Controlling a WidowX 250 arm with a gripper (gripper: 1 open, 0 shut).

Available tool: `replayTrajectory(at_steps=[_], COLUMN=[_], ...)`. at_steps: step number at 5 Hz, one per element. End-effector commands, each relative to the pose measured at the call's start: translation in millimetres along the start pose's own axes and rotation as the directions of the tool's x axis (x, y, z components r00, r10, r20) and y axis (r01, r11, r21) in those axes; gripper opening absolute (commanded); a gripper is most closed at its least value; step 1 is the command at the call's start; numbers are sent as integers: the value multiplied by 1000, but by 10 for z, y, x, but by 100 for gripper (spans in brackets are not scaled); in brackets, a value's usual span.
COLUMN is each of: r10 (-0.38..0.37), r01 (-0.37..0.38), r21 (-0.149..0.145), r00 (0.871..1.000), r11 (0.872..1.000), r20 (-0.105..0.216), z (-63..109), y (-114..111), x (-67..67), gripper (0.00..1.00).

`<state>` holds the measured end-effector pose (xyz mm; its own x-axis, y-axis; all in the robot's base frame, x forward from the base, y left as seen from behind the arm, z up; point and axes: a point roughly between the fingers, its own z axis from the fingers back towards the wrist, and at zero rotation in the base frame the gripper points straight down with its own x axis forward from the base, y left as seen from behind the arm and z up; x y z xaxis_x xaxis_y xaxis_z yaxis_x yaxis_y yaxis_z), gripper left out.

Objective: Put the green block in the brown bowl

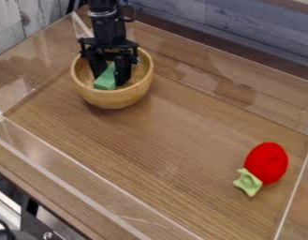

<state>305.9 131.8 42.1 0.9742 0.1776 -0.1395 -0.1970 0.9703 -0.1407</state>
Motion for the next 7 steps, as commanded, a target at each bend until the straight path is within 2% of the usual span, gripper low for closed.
replayTrajectory(at_steps=[1,4,7], r10=[-17,-13,-12], r01=[14,11,11], r21=[27,16,12], r00=[994,993,993], r11=[1000,1000,1000], r20=[110,120,119], z=[408,531,563], y=[-67,-133,-176], x=[67,64,59], gripper=[0,0,0])
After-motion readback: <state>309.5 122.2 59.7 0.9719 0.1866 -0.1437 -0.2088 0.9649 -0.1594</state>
